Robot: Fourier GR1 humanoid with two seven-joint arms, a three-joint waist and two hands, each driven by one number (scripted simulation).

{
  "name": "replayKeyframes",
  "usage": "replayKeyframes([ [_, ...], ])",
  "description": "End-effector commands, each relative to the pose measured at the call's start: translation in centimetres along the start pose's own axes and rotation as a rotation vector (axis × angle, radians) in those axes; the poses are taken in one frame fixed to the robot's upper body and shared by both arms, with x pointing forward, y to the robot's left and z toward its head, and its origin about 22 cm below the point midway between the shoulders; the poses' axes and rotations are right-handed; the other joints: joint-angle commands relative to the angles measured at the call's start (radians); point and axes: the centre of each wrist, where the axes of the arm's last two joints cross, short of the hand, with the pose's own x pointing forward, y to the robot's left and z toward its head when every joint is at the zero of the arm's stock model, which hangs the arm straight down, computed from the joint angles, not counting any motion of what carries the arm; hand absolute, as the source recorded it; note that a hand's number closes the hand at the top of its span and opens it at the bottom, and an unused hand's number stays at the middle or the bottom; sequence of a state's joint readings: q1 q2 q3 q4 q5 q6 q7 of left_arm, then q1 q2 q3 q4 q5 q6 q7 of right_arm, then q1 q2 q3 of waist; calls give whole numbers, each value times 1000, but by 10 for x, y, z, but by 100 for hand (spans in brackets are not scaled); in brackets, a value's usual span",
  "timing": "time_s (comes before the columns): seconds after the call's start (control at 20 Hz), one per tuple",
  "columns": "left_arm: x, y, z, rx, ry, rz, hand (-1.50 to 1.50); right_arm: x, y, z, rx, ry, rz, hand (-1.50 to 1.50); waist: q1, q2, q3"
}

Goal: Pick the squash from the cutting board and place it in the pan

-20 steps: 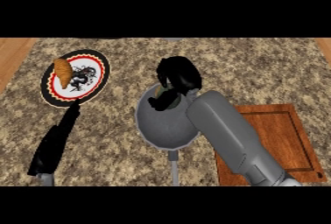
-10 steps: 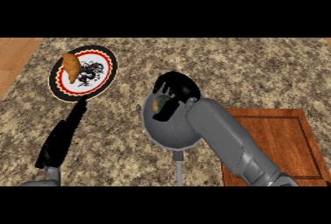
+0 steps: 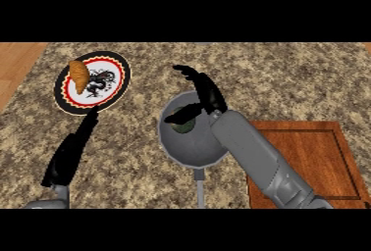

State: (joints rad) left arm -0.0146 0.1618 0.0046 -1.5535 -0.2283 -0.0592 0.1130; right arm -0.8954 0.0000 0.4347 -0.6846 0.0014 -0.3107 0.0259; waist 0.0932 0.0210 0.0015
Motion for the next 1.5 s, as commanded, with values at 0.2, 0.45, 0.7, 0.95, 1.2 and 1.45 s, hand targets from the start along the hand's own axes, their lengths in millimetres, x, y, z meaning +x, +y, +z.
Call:
replayKeyframes([
  [0.2,-3,15,10,36,37,-4,0,-12,-39,-15,-290,47,-192,-150,-50,-8,0],
  [0.45,-3,3,12,53,26,3,0,-38,-81,-13,-380,21,-249,-150,-69,-11,-1],
  [0.7,-4,18,21,76,34,15,0,-74,-153,7,-381,-30,-208,-150,-77,-17,-1],
  [0.95,-10,19,17,79,57,3,0,-113,-194,42,-397,-44,-183,-150,-89,-20,-1],
  [1.2,-8,-1,14,70,59,6,0,-130,-241,60,-386,-58,-181,-150,-77,-15,-1],
  [1.45,-13,11,16,76,30,4,0,-143,-290,92,-369,-53,-159,-150,-74,-14,0],
])
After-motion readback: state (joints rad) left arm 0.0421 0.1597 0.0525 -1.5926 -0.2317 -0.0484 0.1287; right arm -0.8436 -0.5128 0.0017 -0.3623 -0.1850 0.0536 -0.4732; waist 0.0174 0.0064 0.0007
